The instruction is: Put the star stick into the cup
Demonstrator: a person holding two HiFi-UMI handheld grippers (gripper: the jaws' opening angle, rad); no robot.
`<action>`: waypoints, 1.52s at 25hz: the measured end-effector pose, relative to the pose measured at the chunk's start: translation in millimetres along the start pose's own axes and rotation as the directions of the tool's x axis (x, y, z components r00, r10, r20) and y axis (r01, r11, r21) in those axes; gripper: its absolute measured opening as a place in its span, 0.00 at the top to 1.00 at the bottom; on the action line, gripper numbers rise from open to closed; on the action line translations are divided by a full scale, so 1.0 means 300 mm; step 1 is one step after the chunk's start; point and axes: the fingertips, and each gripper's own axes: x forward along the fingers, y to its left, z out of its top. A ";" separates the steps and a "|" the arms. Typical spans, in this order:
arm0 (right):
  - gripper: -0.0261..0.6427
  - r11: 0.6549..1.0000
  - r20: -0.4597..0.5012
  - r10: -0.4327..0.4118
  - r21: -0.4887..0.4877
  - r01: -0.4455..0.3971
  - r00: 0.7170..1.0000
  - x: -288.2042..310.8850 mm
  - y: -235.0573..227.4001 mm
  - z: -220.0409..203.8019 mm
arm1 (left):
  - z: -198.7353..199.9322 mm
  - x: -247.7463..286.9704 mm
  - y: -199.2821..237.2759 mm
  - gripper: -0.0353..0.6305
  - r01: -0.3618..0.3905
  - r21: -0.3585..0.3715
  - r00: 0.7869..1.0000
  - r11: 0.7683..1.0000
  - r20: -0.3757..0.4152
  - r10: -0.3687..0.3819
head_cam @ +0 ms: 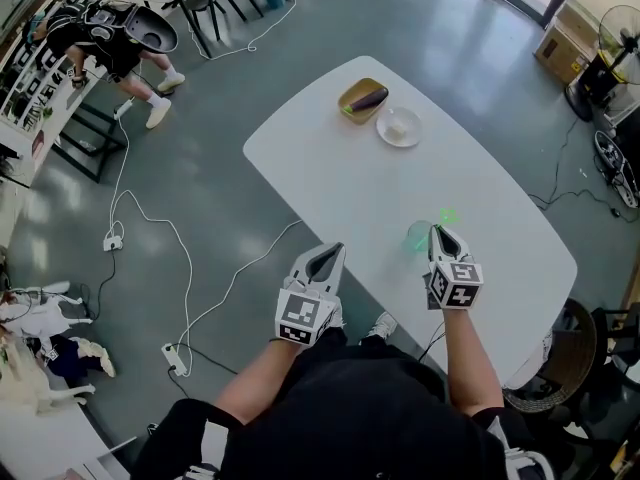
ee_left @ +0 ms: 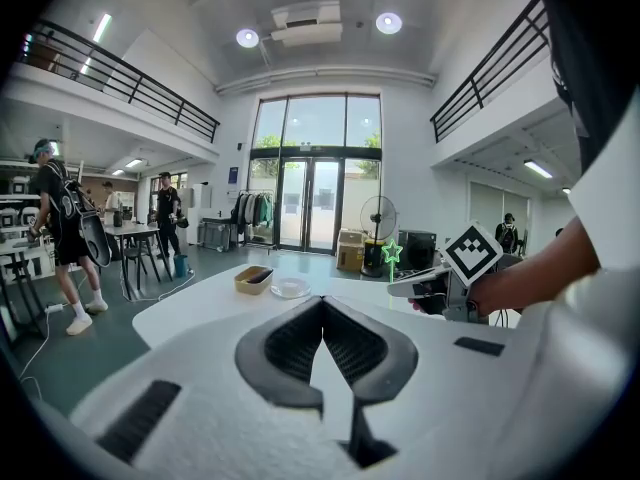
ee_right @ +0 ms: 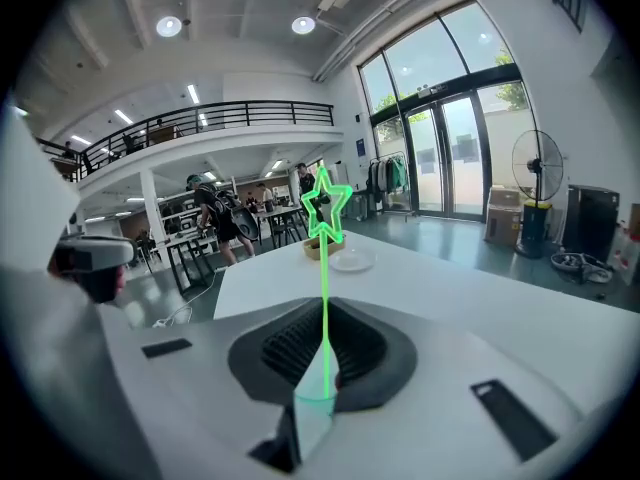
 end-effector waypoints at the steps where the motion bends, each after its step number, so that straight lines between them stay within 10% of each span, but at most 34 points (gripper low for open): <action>1: 0.93 1.000 -0.006 -0.002 0.002 0.002 1.000 0.001 -0.003 -0.005 | 0.001 -0.001 -0.001 0.93 -0.002 0.000 1.000 1.000 -0.001 0.002; 38: 0.87 1.000 -0.044 -0.010 -0.021 0.009 0.999 0.073 -0.021 0.030 | -0.025 -0.008 0.023 0.93 -0.008 -0.043 1.000 0.999 -0.006 0.007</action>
